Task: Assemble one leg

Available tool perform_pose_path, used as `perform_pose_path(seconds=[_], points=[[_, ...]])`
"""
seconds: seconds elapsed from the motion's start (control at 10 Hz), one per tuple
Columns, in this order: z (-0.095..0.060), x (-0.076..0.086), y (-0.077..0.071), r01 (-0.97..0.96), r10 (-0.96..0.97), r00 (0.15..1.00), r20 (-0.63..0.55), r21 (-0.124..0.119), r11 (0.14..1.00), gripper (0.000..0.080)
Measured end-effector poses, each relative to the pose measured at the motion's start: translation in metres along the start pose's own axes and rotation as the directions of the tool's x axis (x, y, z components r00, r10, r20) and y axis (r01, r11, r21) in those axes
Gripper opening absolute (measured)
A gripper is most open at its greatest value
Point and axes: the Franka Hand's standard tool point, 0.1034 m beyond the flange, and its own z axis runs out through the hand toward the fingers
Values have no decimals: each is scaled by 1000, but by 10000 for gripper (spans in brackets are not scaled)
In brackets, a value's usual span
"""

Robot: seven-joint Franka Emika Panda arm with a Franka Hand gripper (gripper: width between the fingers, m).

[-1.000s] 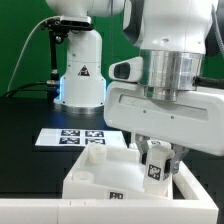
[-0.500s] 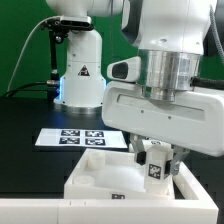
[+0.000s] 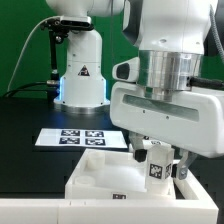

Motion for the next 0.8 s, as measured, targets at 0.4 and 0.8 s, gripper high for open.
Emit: perform_pose_path(seconds=[0.4,0.8], points=[[0,-8,-3,-240,240,970,31,9,971,626],[1,-10,-3,-248,247,968,35,3,969,389]])
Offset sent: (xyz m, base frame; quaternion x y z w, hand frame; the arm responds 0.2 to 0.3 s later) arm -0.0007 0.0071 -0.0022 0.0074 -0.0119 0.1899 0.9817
